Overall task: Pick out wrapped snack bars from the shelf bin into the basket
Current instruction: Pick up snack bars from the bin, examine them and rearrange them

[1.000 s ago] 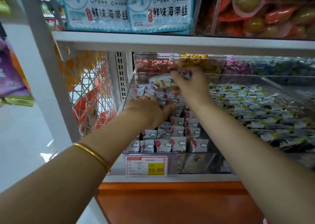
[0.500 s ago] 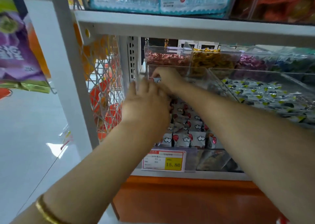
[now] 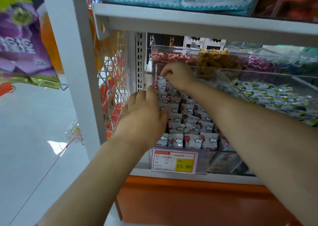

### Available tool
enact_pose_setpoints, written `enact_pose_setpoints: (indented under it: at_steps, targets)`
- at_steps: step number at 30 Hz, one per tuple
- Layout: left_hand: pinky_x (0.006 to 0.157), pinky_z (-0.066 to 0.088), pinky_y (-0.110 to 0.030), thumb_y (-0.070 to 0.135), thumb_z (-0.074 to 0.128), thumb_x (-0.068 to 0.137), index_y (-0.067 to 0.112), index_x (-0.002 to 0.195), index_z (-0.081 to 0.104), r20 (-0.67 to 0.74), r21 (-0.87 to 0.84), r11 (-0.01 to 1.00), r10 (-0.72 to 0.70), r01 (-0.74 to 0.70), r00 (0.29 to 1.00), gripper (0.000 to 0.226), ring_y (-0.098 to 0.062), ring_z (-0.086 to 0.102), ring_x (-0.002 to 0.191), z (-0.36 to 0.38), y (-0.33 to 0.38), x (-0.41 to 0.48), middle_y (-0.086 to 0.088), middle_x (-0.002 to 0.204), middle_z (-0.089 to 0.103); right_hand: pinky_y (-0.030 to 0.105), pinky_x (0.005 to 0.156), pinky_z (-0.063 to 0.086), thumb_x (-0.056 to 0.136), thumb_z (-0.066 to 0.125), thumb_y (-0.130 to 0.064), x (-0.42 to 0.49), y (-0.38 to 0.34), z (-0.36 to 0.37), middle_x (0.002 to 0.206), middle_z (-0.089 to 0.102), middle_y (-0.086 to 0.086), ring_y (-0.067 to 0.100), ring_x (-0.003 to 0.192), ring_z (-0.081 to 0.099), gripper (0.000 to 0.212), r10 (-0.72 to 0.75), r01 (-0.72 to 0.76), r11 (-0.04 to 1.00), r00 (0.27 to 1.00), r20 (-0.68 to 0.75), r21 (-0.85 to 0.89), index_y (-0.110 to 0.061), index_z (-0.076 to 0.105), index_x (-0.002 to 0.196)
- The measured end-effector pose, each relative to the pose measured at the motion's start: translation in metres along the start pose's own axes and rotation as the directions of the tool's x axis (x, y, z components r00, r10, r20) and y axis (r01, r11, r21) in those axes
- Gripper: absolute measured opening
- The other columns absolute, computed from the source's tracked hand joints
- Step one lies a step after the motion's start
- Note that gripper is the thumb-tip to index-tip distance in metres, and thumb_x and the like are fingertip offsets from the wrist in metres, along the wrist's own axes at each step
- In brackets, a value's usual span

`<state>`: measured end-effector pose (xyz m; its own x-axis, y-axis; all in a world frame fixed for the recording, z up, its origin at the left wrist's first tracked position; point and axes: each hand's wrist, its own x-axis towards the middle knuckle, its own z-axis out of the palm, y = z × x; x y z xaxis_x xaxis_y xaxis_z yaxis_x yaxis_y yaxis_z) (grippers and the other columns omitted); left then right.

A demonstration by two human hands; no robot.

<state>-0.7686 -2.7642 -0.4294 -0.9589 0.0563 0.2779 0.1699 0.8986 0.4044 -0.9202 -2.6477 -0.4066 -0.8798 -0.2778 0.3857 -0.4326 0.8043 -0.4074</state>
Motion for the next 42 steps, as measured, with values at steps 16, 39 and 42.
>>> enact_pose_setpoints:
  at_steps: [16, 39, 42]
  targets:
    - [0.104, 0.026, -0.037, 0.040, 0.041, 0.096, 0.014, 0.148, 0.009, 0.020, -0.100, 0.995, 0.000, 0.002, 1.000, 0.066, -0.024, 0.020, 0.134, 0.002, -0.001, 0.002, -0.010, 0.145, 0.032, 0.036, 0.087, 0.053, 0.089, 0.056, -0.014, 0.017, -0.004, 0.006, 0.098, 0.069, 0.008, 0.019, 0.090, 0.064, 0.016, 0.042, -0.036, 0.980, 0.999, 0.028, -0.196, -0.006, 0.069, 0.092]
    - [0.105, 0.034, -0.036, 0.029, 0.045, 0.096, 0.014, 0.140, 0.040, -0.277, -0.285, 0.957, -0.035, -0.047, 0.960, 0.047, -0.028, 0.042, 0.122, -0.017, 0.005, -0.033, -0.008, 0.131, 0.040, 0.018, 0.055, 0.052, 0.094, 0.053, -0.012, -0.104, -0.030, -0.068, 0.097, 0.066, 0.012, 0.011, 0.068, 0.064, 0.009, 0.434, -0.093, 0.711, 0.838, -0.331, 0.697, -0.004, 0.057, 0.094]
    - [0.090, 0.031, -0.013, 0.035, 0.045, 0.095, 0.014, 0.135, 0.047, -0.240, -0.369, 0.928, -0.039, -0.054, 0.970, 0.046, -0.010, 0.047, 0.106, -0.015, 0.009, -0.050, -0.001, 0.114, 0.038, 0.019, 0.053, 0.053, 0.094, 0.052, -0.009, -0.157, -0.035, -0.073, 0.083, 0.065, 0.008, 0.007, 0.051, 0.059, 0.012, 0.491, -0.114, 0.538, 0.847, -0.201, 0.835, -0.006, 0.057, 0.084]
